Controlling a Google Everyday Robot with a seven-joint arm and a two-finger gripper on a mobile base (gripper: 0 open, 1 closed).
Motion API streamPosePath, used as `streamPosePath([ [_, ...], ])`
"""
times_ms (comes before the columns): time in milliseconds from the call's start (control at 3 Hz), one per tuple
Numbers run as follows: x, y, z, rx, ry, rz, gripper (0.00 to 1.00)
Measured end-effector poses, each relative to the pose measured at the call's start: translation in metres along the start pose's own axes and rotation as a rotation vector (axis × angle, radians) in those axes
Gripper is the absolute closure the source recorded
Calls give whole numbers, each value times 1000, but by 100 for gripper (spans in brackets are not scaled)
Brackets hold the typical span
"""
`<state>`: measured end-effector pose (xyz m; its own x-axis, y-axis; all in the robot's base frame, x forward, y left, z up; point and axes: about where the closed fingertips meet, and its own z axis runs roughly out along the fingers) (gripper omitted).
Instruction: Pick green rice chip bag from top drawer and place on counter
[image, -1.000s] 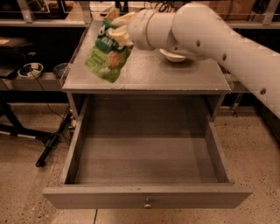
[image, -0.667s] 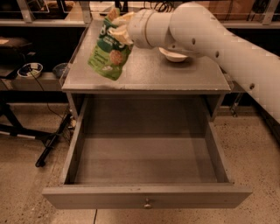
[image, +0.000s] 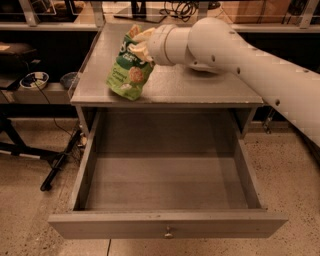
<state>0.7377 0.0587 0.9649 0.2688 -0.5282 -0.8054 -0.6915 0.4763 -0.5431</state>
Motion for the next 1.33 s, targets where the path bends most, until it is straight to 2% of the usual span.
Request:
streamPosePath([
  [333,15,5,6,-2,30,11,100],
  [667,16,5,6,-2,31,12,73],
  [1333,15,5,6,-2,31,12,27],
])
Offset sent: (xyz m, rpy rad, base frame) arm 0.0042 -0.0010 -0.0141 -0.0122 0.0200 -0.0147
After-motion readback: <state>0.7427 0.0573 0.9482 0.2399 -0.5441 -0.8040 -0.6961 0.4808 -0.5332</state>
